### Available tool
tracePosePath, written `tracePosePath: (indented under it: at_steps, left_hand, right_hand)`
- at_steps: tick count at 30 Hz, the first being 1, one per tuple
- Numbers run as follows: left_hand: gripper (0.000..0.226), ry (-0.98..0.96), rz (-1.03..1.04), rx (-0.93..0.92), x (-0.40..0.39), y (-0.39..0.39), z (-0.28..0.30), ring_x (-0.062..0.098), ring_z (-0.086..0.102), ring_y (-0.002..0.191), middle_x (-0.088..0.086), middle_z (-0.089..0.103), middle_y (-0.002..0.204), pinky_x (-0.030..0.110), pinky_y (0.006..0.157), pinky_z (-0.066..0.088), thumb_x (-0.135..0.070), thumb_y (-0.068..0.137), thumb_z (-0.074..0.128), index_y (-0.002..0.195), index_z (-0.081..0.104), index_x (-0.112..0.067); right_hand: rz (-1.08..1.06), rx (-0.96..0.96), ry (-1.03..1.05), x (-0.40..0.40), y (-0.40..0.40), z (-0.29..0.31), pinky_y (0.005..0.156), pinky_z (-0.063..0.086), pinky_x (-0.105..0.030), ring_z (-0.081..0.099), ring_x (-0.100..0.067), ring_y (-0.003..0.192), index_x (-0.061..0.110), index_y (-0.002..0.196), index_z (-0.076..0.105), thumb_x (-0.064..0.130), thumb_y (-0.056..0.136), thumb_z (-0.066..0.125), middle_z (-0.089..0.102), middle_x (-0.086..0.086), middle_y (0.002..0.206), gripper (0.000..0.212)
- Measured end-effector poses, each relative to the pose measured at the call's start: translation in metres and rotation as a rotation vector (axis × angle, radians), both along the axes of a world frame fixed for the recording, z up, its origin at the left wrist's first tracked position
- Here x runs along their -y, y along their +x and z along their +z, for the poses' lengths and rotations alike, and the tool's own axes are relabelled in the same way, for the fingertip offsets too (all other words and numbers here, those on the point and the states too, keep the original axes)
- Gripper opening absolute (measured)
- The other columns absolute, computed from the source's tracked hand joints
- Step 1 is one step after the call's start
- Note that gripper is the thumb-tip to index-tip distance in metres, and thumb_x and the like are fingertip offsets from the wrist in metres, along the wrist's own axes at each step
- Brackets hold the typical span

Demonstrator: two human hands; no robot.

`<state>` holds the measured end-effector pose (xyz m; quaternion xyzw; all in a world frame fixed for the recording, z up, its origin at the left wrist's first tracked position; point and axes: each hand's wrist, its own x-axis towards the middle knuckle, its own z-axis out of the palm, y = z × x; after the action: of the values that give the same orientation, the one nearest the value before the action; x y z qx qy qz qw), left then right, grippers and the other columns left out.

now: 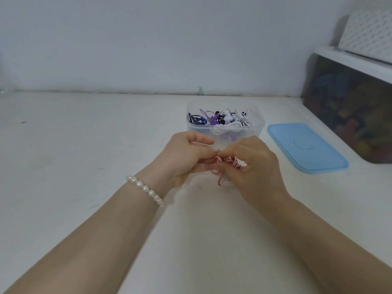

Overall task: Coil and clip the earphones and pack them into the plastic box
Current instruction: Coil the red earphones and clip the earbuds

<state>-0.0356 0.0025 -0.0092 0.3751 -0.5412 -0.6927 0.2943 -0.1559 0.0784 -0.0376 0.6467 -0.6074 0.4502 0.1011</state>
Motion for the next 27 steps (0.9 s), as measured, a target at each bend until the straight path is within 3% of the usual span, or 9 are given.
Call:
tracePosePath:
  at_steps: [5, 7, 10, 12, 14, 17, 20, 27]
  left_hand:
    - [0.015, -0.120, -0.029, 0.085, 0.001, 0.003, 0.001, 0.017, 0.067, 0.058, 0.012, 0.063, 0.072, 0.029, 0.062, 0.059, 0.008, 0.082, 0.060, 0.087, 0.055, -0.005]
    - [0.015, -0.122, -0.076, 0.102, 0.002, 0.006, 0.004, 0.020, 0.068, 0.063, 0.012, 0.065, 0.076, 0.029, 0.063, 0.059, 0.006, 0.083, 0.059, 0.090, 0.056, -0.006]
    - [0.014, -0.139, -0.164, 0.146, 0.009, 0.019, 0.012, 0.018, 0.069, 0.062, 0.004, 0.067, 0.070, 0.026, 0.061, 0.058, 0.004, 0.082, 0.061, 0.091, 0.058, -0.007]
    - [0.013, -0.347, -0.175, 0.336, 0.019, 0.032, 0.016, 0.007, 0.062, 0.054, -0.007, 0.061, 0.057, 0.020, 0.056, 0.052, -0.001, 0.075, 0.071, 0.082, 0.064, -0.009]
    - [0.015, -0.536, -0.220, 0.575, 0.025, 0.041, 0.016, 0.002, 0.050, 0.048, -0.007, 0.058, 0.056, 0.016, 0.053, 0.041, -0.009, 0.065, 0.081, 0.071, 0.068, -0.014]
    - [0.019, -0.558, -0.403, 0.758, 0.020, 0.041, 0.014, 0.007, 0.049, 0.055, -0.003, 0.061, 0.067, 0.020, 0.058, 0.039, -0.016, 0.059, 0.084, 0.072, 0.071, -0.017]
    - [0.020, -0.559, -0.490, 0.813, 0.018, 0.037, 0.008, 0.010, 0.052, 0.060, -0.001, 0.063, 0.070, 0.023, 0.060, 0.040, -0.014, 0.058, 0.085, 0.072, 0.071, -0.019]
    - [0.016, -0.596, -0.495, 0.802, 0.022, 0.037, 0.004, 0.014, 0.055, 0.059, 0.013, 0.070, 0.069, 0.027, 0.061, 0.043, -0.008, 0.061, 0.081, 0.061, 0.070, -0.019]
  right_hand:
    - [-0.042, -0.051, 0.074, 0.004, -0.008, -0.003, 0.065, 0.040, -0.031, 0.053, -0.023, 0.071, 0.014, 0.080, 0.073, 0.025, 0.075, 0.065, 0.064, -0.002, 0.069, 0.014]
    - [-0.029, -0.010, 0.117, 0.004, -0.009, -0.003, 0.069, 0.037, -0.024, 0.052, -0.021, 0.076, 0.015, 0.080, 0.072, 0.023, 0.076, 0.064, 0.063, -0.003, 0.074, 0.012]
    - [0.027, 0.159, 0.187, 0.001, -0.010, -0.001, 0.072, 0.032, -0.006, 0.052, -0.010, 0.084, 0.021, 0.081, 0.070, 0.022, 0.080, 0.065, 0.064, 0.004, 0.082, 0.006]
    - [0.021, 0.289, 0.205, -0.001, -0.011, 0.000, 0.070, 0.034, -0.002, 0.054, 0.004, 0.081, 0.025, 0.082, 0.069, 0.019, 0.082, 0.067, 0.065, 0.006, 0.086, 0.006]
    - [0.016, 0.409, 0.192, -0.003, -0.012, 0.002, 0.066, 0.041, -0.005, 0.058, 0.007, 0.075, 0.025, 0.082, 0.068, 0.018, 0.082, 0.066, 0.068, 0.006, 0.085, 0.008]
    - [0.063, 0.553, 0.146, -0.005, -0.015, 0.007, 0.067, 0.049, -0.012, 0.065, -0.006, 0.073, 0.028, 0.075, 0.067, 0.011, 0.082, 0.066, 0.071, 0.013, 0.073, 0.018]
    - [0.152, 0.693, 0.118, -0.006, -0.016, 0.010, 0.069, 0.050, -0.013, 0.067, -0.005, 0.071, 0.026, 0.073, 0.065, 0.005, 0.081, 0.064, 0.071, 0.015, 0.069, 0.023]
    - [0.176, 0.737, 0.113, -0.008, -0.016, 0.014, 0.063, 0.046, -0.007, 0.065, 0.002, 0.063, 0.015, 0.077, 0.064, -0.003, 0.083, 0.060, 0.069, 0.017, 0.061, 0.019]
